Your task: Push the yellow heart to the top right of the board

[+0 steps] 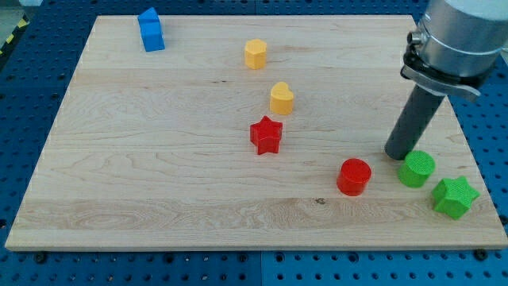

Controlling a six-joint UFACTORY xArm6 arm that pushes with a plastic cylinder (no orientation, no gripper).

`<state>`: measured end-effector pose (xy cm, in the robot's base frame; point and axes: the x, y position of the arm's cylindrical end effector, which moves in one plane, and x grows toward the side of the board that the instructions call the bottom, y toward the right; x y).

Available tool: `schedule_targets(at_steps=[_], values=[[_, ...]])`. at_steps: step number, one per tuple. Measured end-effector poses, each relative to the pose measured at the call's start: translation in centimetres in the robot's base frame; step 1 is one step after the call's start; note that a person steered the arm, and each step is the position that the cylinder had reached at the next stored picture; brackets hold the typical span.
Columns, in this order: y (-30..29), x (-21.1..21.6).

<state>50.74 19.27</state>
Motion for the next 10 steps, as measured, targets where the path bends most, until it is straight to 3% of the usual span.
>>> schedule_targets(at_steps=[6,8,10], values=[[-2.4,-1.6],[-10.0,-2.6],[-12.0,-4.1]])
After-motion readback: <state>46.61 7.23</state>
